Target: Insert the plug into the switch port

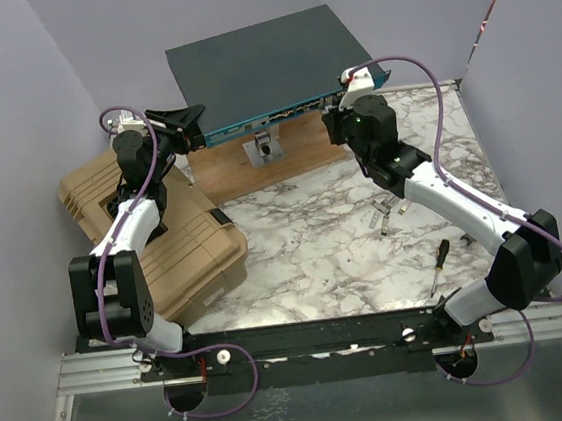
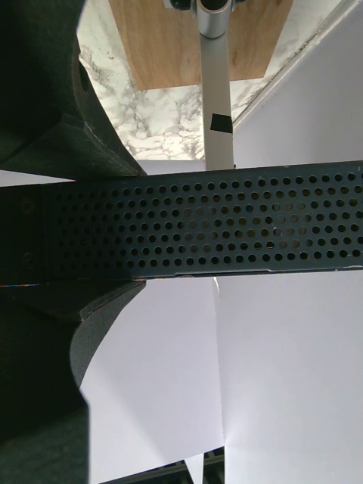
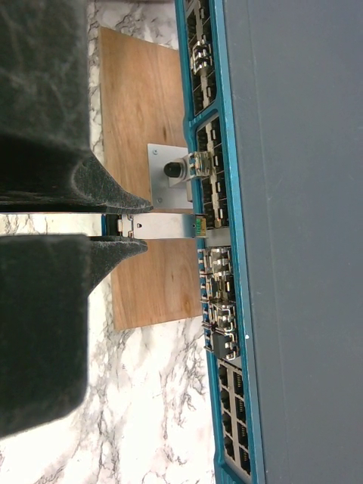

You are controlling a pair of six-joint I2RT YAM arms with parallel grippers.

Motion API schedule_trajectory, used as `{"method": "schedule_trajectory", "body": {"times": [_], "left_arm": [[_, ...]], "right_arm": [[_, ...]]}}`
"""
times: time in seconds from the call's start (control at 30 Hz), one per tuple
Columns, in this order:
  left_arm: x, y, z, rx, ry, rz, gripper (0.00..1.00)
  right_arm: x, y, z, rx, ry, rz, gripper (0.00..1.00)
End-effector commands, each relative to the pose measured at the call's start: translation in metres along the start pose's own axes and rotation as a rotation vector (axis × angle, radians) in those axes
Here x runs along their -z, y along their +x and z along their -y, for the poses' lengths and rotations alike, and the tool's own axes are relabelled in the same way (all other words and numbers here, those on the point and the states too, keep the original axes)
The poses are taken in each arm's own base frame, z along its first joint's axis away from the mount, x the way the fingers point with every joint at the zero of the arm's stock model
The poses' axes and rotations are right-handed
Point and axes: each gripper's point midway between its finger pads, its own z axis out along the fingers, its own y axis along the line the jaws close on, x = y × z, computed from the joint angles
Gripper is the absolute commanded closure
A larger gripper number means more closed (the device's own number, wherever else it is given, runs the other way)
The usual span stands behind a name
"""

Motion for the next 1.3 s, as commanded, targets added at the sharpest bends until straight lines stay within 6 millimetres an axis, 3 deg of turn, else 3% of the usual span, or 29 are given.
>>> {"method": "schedule_trajectory", "body": {"times": [0.0,0.77,1.27], "left_arm": [[-0.008,0.031,-0.028,-0.028,-0.085,-0.090,1.00],[-0.007,0.032,-0.027,-0.030,-0.085,-0.090,1.00],[-0.007,0.032,-0.028,-0.029,-0.086,-0.088,1.00]], "right_arm": [[-0.003,-0.012,-0.008,-0.022,-0.007,0.026,1.00],[-0.009,-0.011,-0.027,-0.071,-0.050,0.018,0.99],[-0.007,-0.001,-0.033,0.030,-0.119,0.041,0.99]]}}
